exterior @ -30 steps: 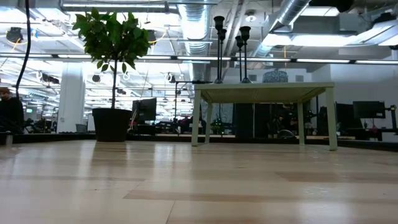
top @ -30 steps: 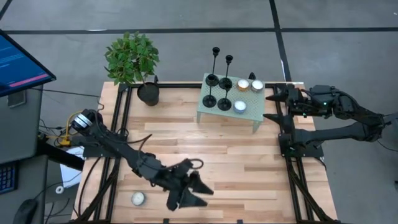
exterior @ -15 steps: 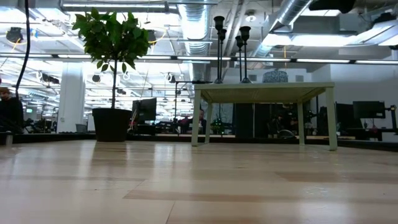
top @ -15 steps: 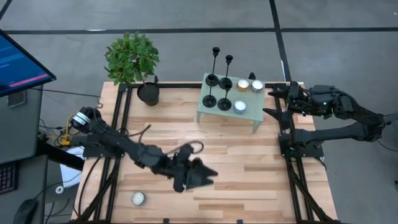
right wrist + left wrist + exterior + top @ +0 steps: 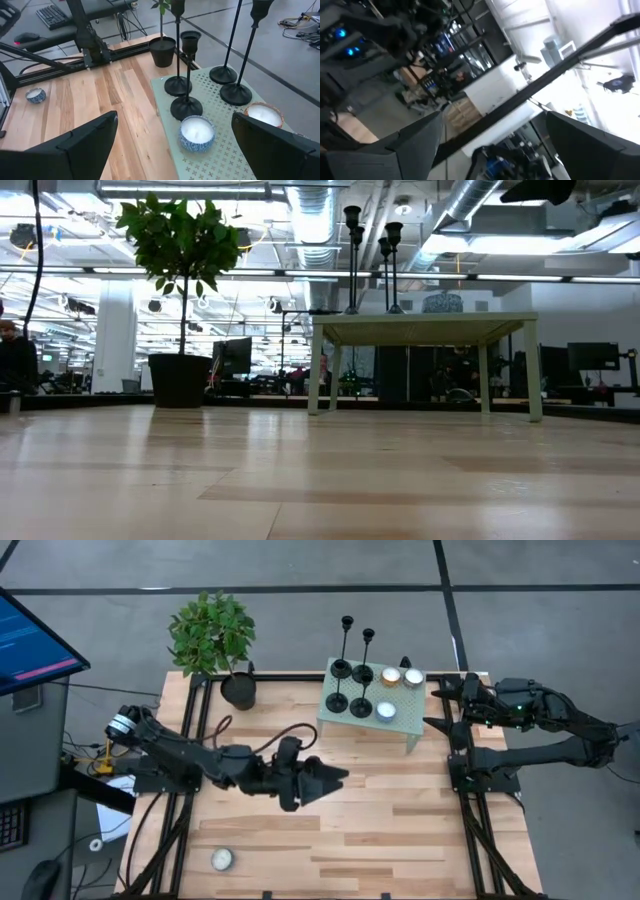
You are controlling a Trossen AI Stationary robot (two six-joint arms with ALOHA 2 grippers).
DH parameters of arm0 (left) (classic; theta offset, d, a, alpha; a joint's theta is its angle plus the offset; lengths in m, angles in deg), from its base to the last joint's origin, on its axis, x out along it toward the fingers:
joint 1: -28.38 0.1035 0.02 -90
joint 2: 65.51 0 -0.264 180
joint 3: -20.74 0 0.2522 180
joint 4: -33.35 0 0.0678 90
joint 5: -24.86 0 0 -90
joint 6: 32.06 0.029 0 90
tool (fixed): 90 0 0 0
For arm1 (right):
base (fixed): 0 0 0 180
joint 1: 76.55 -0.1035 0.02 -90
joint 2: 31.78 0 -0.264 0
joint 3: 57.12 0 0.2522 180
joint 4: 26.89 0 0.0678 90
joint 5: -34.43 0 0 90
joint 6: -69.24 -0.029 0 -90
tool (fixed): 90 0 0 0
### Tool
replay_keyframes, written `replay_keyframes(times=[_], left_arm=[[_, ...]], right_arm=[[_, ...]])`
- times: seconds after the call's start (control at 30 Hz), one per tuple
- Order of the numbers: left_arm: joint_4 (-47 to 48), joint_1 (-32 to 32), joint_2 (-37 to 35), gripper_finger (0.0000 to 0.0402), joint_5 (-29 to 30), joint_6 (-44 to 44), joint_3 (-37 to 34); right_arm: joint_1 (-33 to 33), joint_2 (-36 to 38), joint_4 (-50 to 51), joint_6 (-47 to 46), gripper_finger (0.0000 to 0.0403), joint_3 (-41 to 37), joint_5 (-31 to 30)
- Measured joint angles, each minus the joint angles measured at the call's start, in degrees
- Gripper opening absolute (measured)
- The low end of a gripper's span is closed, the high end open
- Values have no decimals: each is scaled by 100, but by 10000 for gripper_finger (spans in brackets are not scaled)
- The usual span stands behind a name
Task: Pick & Place candle stick holders
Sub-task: Put the blue scented candle on the shelf
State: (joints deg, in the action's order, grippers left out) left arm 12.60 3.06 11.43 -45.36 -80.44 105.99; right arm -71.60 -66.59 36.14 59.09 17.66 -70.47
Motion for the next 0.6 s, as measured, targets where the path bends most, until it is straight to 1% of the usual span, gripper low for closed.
replay_keyframes(times=[0.13,0.23,0.27,0.33,0.37,0.43,0.57,0.6], left_arm=[[13,-45,133,355,-235,-286,0],[41,-9,265,355,-504,-982,0],[71,46,274,355,-700,-1120,0],[215,223,269,355,-1514,-1262,2],[462,318,235,355,-1968,-1335,2],[1453,401,101,355,-2643,-1435,2],[4235,449,-354,355,-3411,-1377,2],[4952,450,-461,355,-3496,-1323,2]], right_arm=[[0,0,0,2,381,0,1],[0,0,0,2,381,0,0],[0,0,0,1,381,0,0],[0,0,0,0,381,0,1],[0,0,-1,0,381,0,2],[0,0,-8,1,381,0,1],[2,0,-105,-1,381,0,2],[2,0,-125,-27,381,0,3]])
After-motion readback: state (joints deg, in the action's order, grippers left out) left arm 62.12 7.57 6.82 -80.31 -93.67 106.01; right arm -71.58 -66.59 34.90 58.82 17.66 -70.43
